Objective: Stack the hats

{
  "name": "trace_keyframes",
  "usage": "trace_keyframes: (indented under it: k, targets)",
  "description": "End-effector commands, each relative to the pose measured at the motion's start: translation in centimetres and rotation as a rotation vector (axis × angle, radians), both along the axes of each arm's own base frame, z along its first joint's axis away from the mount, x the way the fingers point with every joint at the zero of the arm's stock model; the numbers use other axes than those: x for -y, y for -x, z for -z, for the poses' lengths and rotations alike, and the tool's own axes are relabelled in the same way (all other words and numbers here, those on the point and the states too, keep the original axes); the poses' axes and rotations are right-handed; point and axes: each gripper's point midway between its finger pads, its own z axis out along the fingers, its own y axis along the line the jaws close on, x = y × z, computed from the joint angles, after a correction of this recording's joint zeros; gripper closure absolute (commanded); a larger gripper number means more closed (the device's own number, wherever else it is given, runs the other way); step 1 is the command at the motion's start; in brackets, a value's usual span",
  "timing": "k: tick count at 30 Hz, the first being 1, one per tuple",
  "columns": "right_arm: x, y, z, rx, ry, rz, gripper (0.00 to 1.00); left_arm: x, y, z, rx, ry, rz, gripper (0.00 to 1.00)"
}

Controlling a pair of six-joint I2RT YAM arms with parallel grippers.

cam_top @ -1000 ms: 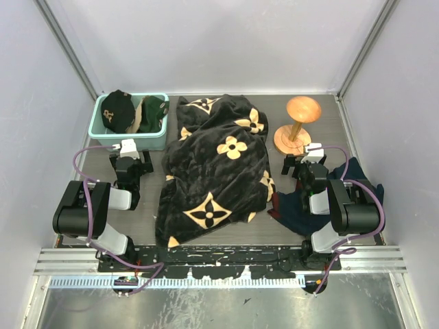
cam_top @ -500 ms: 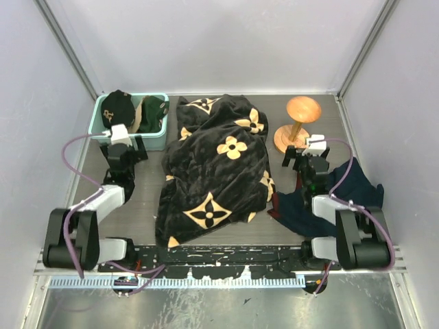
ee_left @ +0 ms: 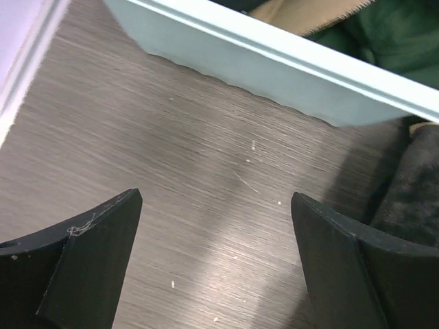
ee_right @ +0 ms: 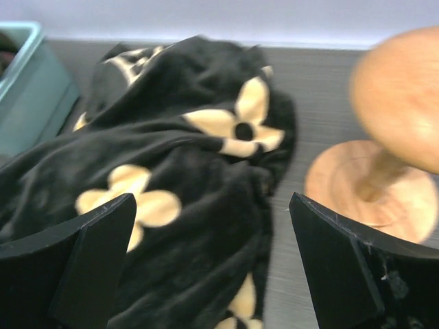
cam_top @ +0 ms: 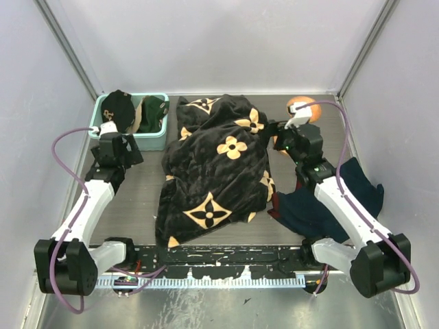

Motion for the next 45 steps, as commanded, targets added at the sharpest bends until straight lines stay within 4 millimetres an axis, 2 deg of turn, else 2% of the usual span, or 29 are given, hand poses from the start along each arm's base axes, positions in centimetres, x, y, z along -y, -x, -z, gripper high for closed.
trace_keyframes:
  k: [1, 3, 5, 6, 9, 11, 12, 13, 16, 17, 19, 22, 24, 25, 27, 30, 34, 39, 41, 44, 45]
  targets:
    - [-4.9, 1.6, 0.0, -0.134, -0.023, -0.174, 0.0, -2.0, -0.2, -2.8, -0.033, 0.007, -0.075, 0.02]
    - [-6.1, 1.7, 0.2, -0.174, -0.04, -0.21, 0.0, -1.6, -1.1, -3.2, -0.065, 0.04, -0.045, 0.02]
    - [-6.6, 1.1, 1.0, -0.229, -0.044, -0.202, 0.0, -1.0, -1.5, -2.5, -0.143, 0.071, -0.022, 0.02]
    - [-6.6, 0.6, 1.7, -0.266, -0.031, -0.187, 0.0, -0.5, -1.8, -1.4, -0.197, 0.091, -0.002, 0.02]
    - [-7.1, -1.1, 4.4, -0.402, 0.027, -0.165, 0.0, 0.8, -2.4, -0.1, -0.25, 0.164, 0.017, 0.02]
    - [-7.7, -2.3, 5.8, -0.463, 0.058, -0.156, 0.05, 1.4, -2.6, 0.4, -0.26, 0.201, 0.019, 0.02]
    - [-8.0, -2.8, 6.4, -0.486, 0.064, -0.152, 0.08, 1.6, -2.5, 0.5, -0.263, 0.215, 0.019, 0.02]
    - [-8.3, -3.4, 7.0, -0.506, 0.069, -0.155, 0.17, 1.7, -2.4, 0.3, -0.261, 0.226, 0.013, 0.02]
    - [-9.2, -4.4, 8.9, -0.556, 0.066, -0.158, 0.47, 1.8, -1.4, -0.7, -0.245, 0.248, -0.003, 0.02]
    - [-9.4, -4.5, 9.4, -0.568, 0.069, -0.155, 0.53, 1.8, -0.9, -1.3, -0.236, 0.251, -0.004, 0.06]
    - [-9.4, -4.6, 10.7, -0.587, 0.08, -0.147, 0.56, 1.9, 0.4, -2.9, -0.2, 0.254, 0.001, 0.12]
    - [-9.5, -4.6, 13.5, -0.62, 0.105, -0.131, 0.57, 2.1, 2.5, -4.1, -0.16, 0.264, 0.007, 0.36]
    - [-9.9, -4.2, 15.7, -0.665, 0.125, -0.136, 0.62, 2.5, 3.5, -3.5, -0.184, 0.278, 0.016, 0.54]
    - [-10.4, -3.7, 16.7, -0.687, 0.141, -0.148, 0.65, 2.6, 3.6, -3.0, -0.191, 0.287, 0.018, 0.59]
    - [-11.8, -2.2, 18.2, -0.732, 0.182, -0.178, 0.67, 3.0, 3.7, -2.0, -0.208, 0.308, 0.022, 0.61]
    - [-13.8, 1.5, 19.6, -0.799, 0.244, -0.235, 0.67, 3.7, 3.6, -0.8, -0.231, 0.35, 0.033, 0.54]
    - [-14.8, 6.8, 20.0, -0.872, 0.225, -0.258, 0.66, 4.9, 2.8, -0.1, -0.255, 0.404, 0.065, 0.46]
    - [-14.8, 11.0, 18.6, -0.909, 0.166, -0.281, 0.66, 4.8, 1.6, -0.4, -0.259, 0.387, 0.084, 0.44]
    - [-14.4, 10.7, 16.7, -0.85, 0.179, -0.268, 0.65, 5.1, 1.3, -0.4, -0.265, 0.394, 0.094, 0.42]
    - [-12.4, 7.8, 13.1, -0.675, 0.253, -0.173, 0.63, 5.4, 1.2, -0.6, -0.27, 0.41, 0.108, 0.4]
    - [-11.8, 7.0, 12.9, -0.644, 0.296, -0.151, 0.63, 5.4, 1.3, -0.7, -0.266, 0.412, 0.106, 0.4]
